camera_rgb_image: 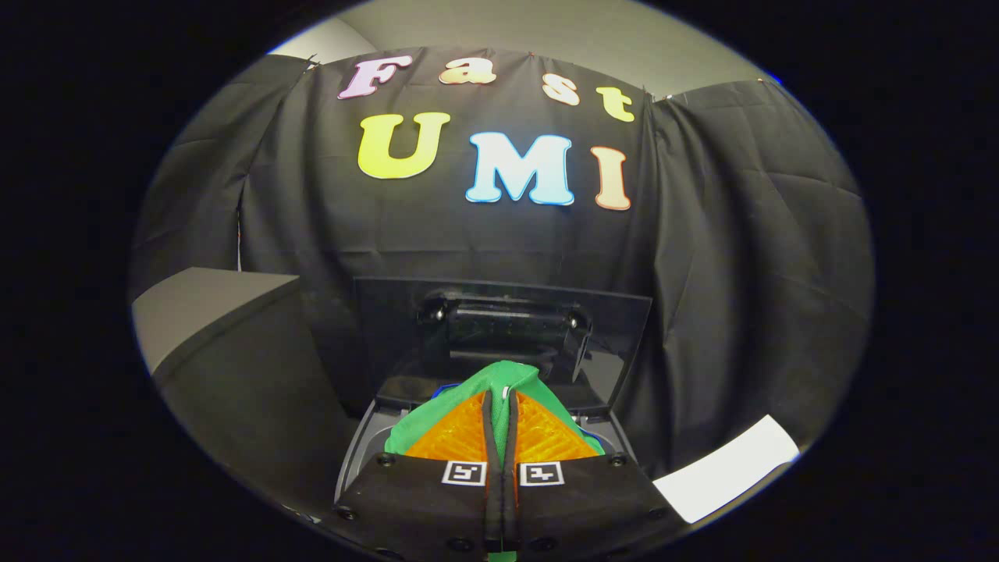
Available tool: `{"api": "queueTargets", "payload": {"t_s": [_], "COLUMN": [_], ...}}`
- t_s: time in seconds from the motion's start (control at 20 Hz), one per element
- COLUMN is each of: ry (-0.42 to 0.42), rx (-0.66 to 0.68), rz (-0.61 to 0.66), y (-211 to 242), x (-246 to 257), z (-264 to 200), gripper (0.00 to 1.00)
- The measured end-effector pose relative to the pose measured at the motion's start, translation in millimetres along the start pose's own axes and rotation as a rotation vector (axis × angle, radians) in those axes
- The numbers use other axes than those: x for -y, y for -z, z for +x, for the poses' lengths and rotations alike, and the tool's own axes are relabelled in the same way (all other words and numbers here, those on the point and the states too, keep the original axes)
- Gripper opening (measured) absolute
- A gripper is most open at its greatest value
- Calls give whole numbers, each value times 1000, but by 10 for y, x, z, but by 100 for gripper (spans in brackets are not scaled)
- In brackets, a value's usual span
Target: Put the clothes into the washing machine and then close the washing machine lid.
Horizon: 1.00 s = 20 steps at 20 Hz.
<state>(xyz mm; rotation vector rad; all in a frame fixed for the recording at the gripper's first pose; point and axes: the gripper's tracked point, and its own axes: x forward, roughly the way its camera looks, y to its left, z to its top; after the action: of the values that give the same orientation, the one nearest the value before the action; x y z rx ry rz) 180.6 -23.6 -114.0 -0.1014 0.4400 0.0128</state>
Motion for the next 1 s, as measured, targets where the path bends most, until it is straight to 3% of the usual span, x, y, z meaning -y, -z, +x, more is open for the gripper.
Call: {"api": "queueTargets", "payload": {"t_s": [0.35, 1.0], "ry": [7, 6], "rx": [-108, -246], "rz": [31, 28], "y": [750, 1357], "x": [50, 18], "z": [224, 470], "gripper": [2, 2]}}
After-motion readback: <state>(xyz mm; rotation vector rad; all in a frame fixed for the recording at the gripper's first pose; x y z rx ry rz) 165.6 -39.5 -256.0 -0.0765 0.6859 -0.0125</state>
